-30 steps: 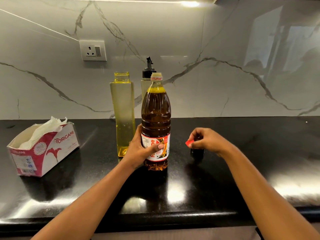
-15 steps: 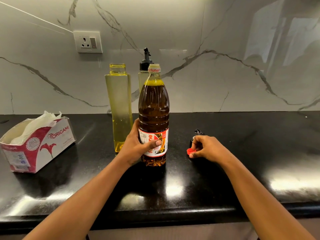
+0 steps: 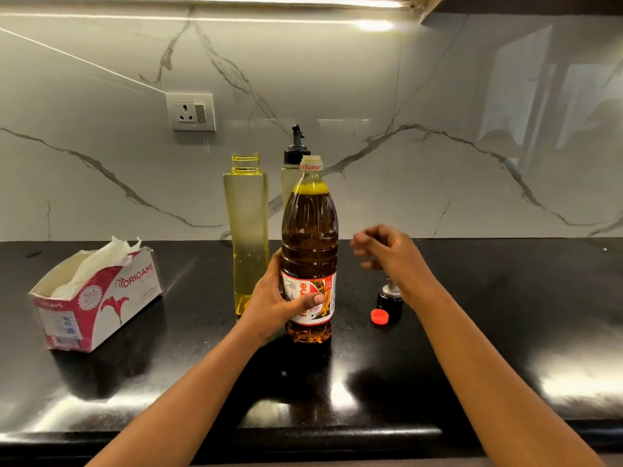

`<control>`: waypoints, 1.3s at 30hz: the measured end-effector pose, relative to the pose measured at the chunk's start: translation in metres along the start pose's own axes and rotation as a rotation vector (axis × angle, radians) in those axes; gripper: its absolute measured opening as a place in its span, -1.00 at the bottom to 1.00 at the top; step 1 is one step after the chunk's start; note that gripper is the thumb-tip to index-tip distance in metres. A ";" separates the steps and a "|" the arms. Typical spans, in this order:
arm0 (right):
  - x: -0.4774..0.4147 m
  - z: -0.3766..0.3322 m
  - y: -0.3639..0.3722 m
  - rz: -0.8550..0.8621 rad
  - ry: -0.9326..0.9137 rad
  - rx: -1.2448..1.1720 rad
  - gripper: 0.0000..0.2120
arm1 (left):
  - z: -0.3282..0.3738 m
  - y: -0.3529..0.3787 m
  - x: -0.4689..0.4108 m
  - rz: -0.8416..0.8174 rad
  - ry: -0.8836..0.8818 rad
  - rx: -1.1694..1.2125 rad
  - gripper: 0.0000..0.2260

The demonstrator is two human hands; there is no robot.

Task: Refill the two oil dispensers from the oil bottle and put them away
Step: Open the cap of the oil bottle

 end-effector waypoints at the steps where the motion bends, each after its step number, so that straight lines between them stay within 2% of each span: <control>1: -0.008 -0.014 0.005 -0.006 -0.036 -0.034 -0.77 | 0.000 0.000 0.001 0.000 0.000 -0.005 -0.22; 3: -0.023 -0.039 0.017 -0.068 -0.088 -0.036 -0.67 | -0.001 -0.001 0.003 -0.007 -0.011 -0.016 -0.19; 6: -0.043 -0.068 0.037 -0.216 -0.060 -0.020 -0.59 | -0.003 -0.001 0.006 -0.010 -0.065 -0.071 -0.13; 9: -0.056 -0.082 0.048 -0.240 -0.007 -0.002 -0.61 | 0.000 -0.004 0.014 0.020 -0.090 -0.200 -0.14; 11: -0.060 -0.084 0.051 -0.196 0.036 -0.052 -0.65 | 0.001 -0.013 0.026 0.157 0.019 -0.442 -0.14; 13: -0.062 -0.083 0.053 -0.145 0.082 -0.113 -0.62 | -0.001 -0.029 0.037 0.384 0.245 -0.657 -0.27; 14: -0.062 -0.082 0.055 -0.120 0.091 -0.133 -0.62 | -0.001 -0.037 0.040 0.482 0.350 -0.681 -0.36; 16: -0.061 -0.083 0.058 -0.070 0.094 -0.162 -0.65 | 0.000 -0.054 0.036 0.619 0.451 -0.579 -0.46; 18: -0.061 -0.084 0.061 -0.025 0.094 -0.182 -0.68 | 0.002 -0.071 0.021 0.689 0.414 -0.361 -0.43; 20: -0.062 -0.084 0.063 0.010 0.091 -0.188 -0.69 | 0.000 -0.085 0.000 0.665 0.276 -0.113 -0.28; 23: -0.065 -0.082 0.066 0.042 0.081 -0.166 -0.68 | -0.005 -0.095 -0.031 0.453 -0.009 0.284 0.09; 24: -0.065 -0.081 0.066 0.051 0.080 -0.162 -0.67 | -0.010 -0.094 -0.038 0.380 -0.059 0.343 0.13; 27: -0.067 -0.078 0.066 0.083 0.071 -0.165 -0.67 | -0.019 -0.086 -0.047 0.227 -0.076 0.311 -0.11; 28: -0.067 -0.077 0.066 0.094 0.067 -0.165 -0.68 | -0.023 -0.084 -0.050 0.211 -0.071 0.302 -0.13; 34: -0.069 -0.074 0.067 0.161 0.046 -0.154 -0.75 | -0.038 -0.075 -0.048 0.288 -0.050 0.263 -0.17; 39: -0.074 -0.076 0.065 0.176 0.051 -0.132 -0.72 | -0.041 -0.068 -0.037 0.270 -0.019 0.283 -0.22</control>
Point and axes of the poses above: each hand's wrist, its own x-axis away from the middle knuckle, its own y-axis out of the palm, z = x × y, the point moved 1 cm from there along -x, towards the middle knuckle, and after that the axes turned 7 degrees about -y, right-handed, at the moved point
